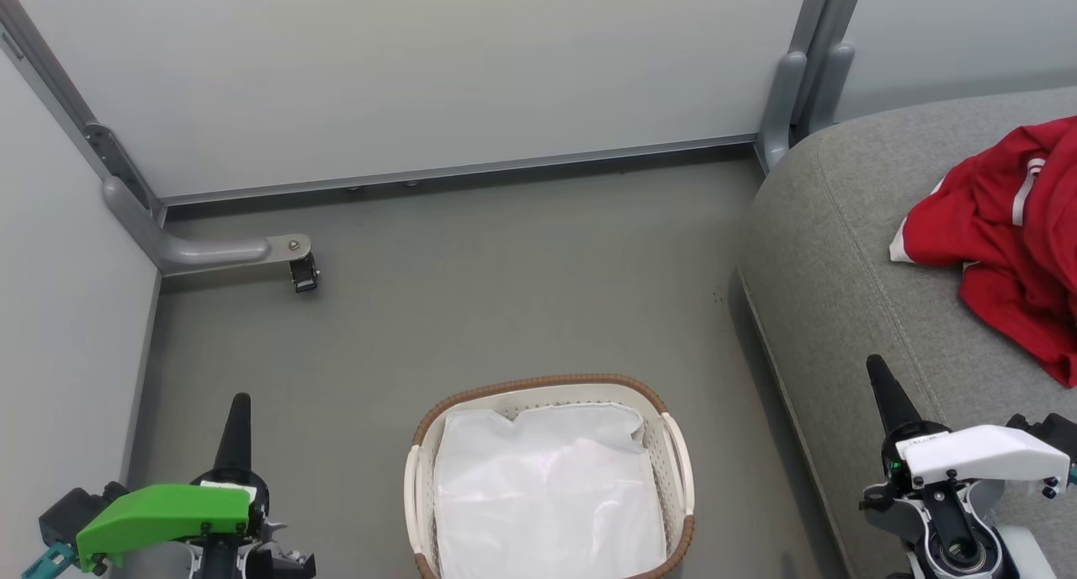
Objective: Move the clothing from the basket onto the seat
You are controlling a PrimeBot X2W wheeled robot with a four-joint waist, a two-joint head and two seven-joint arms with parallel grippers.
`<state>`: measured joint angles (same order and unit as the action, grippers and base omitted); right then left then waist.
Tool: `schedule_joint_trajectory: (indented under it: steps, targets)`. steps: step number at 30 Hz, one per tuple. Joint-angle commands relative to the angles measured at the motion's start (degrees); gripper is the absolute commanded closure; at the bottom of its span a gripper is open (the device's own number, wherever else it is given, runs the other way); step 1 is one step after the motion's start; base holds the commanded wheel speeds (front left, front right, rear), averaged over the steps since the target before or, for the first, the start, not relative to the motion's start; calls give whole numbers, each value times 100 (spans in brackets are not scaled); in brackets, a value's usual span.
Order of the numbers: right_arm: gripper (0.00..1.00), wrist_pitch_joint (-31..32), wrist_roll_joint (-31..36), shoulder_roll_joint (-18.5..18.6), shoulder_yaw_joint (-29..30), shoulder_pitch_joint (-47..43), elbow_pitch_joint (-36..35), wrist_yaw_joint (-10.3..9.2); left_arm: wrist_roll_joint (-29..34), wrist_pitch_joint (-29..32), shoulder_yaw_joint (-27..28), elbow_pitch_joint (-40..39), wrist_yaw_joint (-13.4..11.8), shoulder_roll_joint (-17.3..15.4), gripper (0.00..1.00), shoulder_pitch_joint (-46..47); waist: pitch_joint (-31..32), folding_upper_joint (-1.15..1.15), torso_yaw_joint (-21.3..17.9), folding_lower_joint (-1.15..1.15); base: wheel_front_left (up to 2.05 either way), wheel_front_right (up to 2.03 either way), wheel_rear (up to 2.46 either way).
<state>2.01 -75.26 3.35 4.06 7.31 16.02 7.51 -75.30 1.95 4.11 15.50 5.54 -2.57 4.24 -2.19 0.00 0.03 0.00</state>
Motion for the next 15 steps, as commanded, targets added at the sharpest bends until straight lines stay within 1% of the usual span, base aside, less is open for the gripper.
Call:
schedule_joint_trajectory:
  steps: [1,15]
  targets:
    - [100,40,-143,14,34,-53,-65,-2,-142,37,45,-51,44,-39,100,154,7,0,0,0,0,0,0]
    - [100,207,-760,-7,124,-86,-126,-1,-755,205,124,-94,111,-43,100,190,75,0,-1,0,0,0,0]
